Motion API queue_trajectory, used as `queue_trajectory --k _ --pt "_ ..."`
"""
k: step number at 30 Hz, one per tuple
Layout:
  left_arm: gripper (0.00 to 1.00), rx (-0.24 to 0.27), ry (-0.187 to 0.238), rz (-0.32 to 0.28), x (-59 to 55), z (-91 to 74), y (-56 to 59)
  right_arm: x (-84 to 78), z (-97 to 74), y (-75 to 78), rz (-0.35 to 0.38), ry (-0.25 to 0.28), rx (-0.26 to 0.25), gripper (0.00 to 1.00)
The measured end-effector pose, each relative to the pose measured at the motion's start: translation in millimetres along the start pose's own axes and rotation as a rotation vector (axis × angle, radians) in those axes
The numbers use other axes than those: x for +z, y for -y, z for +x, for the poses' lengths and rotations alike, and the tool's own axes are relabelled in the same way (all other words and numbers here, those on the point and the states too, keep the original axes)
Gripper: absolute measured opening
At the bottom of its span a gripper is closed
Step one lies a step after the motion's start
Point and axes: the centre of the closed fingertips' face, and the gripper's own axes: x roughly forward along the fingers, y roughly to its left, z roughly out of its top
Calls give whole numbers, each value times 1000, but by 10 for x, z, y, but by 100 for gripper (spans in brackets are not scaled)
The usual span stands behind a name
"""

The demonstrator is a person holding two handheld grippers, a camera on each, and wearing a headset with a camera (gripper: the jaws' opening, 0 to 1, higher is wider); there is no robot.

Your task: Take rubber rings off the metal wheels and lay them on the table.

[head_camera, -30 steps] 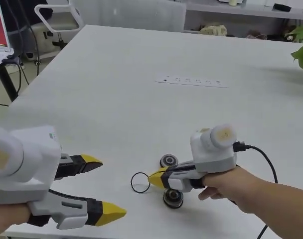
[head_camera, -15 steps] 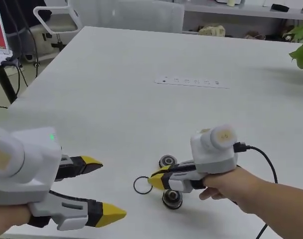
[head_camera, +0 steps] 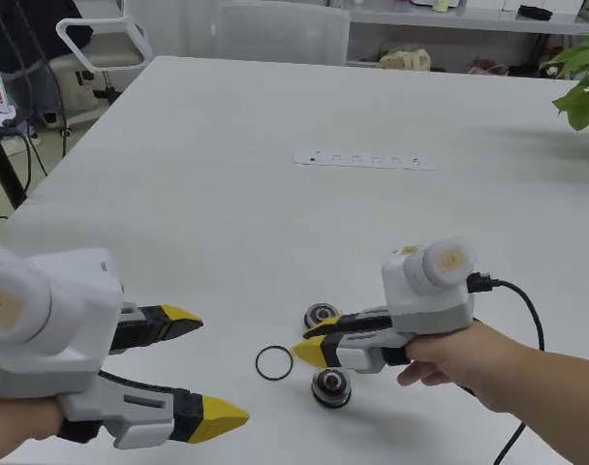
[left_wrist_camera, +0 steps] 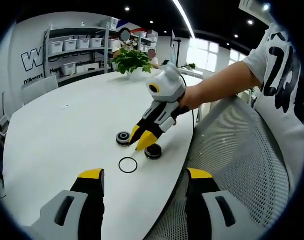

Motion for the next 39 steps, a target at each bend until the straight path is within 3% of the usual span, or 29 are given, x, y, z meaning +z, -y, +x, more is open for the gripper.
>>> queue_trajectory --k 19,39 --pt "63 -23 -7 18 103 130 13 -51 -276 2 -33 -11 7 21" --pt "62 -59 -24 48 179 321 -11 -158 -439 -3 -62 -36 11 27"
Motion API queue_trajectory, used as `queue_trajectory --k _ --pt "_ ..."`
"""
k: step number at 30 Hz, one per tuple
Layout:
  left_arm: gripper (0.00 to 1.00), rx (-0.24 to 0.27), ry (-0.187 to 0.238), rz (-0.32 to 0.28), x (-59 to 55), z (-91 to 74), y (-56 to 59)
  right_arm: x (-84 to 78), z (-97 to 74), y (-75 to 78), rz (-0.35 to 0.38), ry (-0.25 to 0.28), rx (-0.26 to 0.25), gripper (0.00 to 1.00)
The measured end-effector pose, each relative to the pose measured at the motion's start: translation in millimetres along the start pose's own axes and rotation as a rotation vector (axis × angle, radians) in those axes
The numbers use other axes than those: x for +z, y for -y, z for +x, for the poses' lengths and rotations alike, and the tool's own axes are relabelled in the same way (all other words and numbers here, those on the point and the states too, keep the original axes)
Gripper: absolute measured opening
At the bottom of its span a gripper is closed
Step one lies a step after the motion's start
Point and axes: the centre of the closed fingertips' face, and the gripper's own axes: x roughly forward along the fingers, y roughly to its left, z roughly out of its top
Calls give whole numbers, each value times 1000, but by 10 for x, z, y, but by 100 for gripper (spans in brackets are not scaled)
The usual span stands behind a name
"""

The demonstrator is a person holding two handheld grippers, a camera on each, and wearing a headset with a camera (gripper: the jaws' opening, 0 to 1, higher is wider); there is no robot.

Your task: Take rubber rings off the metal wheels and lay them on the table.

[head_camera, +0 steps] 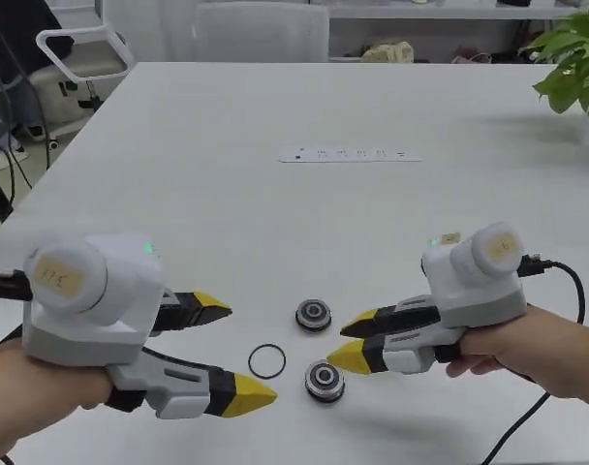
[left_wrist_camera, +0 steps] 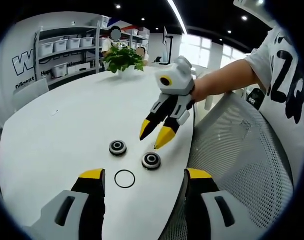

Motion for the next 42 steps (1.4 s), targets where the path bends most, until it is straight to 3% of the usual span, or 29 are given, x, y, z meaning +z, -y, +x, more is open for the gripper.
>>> queue_trajectory --k 14,42 --pt "60 -35 -3 2 50 154 -13 -131 -59 -14 -44 -45 4 30" --pt "52 -111 -74 44 -78 534 55 -414 66 -22 -153 -127 27 22"
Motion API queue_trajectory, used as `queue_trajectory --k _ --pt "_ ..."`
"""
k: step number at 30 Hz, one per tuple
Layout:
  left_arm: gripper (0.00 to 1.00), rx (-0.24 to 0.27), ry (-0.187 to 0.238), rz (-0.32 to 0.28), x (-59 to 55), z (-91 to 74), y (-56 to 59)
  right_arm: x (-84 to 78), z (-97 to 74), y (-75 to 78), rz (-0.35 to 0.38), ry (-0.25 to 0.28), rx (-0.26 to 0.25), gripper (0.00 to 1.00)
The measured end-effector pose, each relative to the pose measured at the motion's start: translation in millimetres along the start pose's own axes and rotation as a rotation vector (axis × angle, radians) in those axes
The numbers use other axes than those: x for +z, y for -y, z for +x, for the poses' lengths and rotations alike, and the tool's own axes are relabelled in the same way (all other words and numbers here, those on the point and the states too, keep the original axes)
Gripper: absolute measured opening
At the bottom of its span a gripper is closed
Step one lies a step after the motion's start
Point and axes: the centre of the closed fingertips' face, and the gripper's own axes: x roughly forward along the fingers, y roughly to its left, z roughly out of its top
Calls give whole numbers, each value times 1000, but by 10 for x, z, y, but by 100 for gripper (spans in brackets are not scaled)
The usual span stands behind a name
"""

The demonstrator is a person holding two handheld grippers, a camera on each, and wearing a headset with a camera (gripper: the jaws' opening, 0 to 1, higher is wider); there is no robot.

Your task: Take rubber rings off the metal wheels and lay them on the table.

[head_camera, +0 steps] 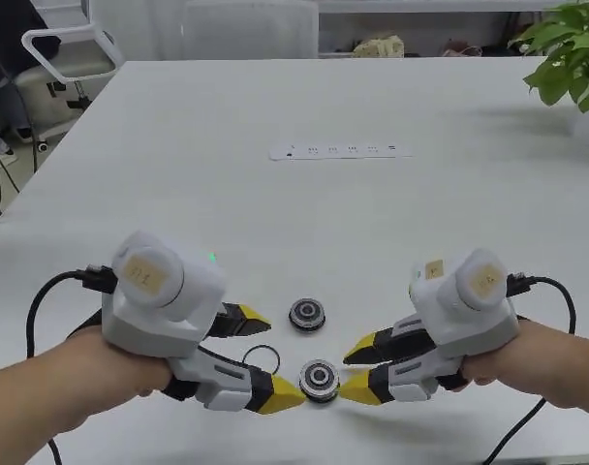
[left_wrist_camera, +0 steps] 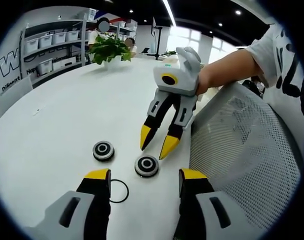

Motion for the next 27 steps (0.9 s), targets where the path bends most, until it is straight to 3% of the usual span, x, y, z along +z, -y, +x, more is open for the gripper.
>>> queue_trajectory --k 12,27 --pt "45 -34 -26 12 -32 151 45 -22 54 -11 -21 -2 10 18" --pt "36 -67 -43 -18 -53 332 86 -59 105 -20 -47 -11 12 12"
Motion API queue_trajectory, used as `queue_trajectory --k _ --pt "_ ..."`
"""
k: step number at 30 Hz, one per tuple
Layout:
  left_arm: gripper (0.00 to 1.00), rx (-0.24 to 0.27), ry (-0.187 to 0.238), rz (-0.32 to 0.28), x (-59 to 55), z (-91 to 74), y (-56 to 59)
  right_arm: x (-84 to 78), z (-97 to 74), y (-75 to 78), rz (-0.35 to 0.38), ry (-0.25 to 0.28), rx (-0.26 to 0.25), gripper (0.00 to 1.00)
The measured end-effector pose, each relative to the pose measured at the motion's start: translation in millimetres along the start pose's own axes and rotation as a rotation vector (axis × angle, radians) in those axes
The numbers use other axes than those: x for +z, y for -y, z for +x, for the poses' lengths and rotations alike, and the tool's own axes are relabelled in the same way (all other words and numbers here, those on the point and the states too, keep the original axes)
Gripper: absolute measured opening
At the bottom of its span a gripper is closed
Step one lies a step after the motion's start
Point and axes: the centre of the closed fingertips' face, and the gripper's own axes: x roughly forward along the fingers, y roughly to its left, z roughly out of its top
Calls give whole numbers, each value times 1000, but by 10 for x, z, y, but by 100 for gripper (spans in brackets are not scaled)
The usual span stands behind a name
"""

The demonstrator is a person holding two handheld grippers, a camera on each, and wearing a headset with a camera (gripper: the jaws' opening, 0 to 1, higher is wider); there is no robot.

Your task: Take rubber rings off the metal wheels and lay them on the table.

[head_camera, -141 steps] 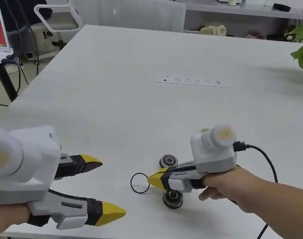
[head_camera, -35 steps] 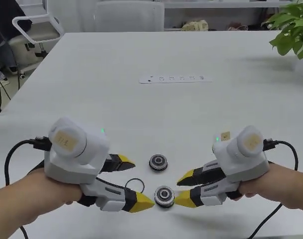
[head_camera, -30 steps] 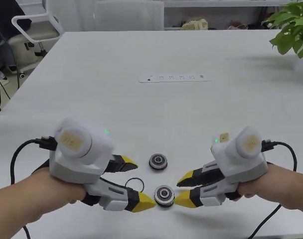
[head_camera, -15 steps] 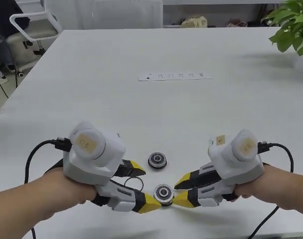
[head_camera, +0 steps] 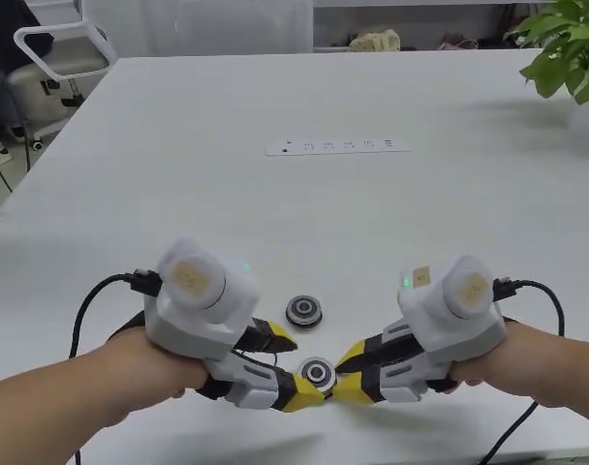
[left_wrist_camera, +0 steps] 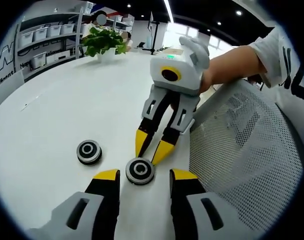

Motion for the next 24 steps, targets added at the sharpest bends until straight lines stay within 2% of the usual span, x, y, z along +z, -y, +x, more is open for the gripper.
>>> queue_trajectory --k 11,21,24 --pt "28 -11 -5 -3 4 78 16 6 7 -10 -5 6 2 9" --pt "18 -9 -25 17 -38 134 0 6 12 -3 -6 11 3 9" --pt "16 2 -28 42 -42 140 -10 7 11 -6 -5 12 2 9"
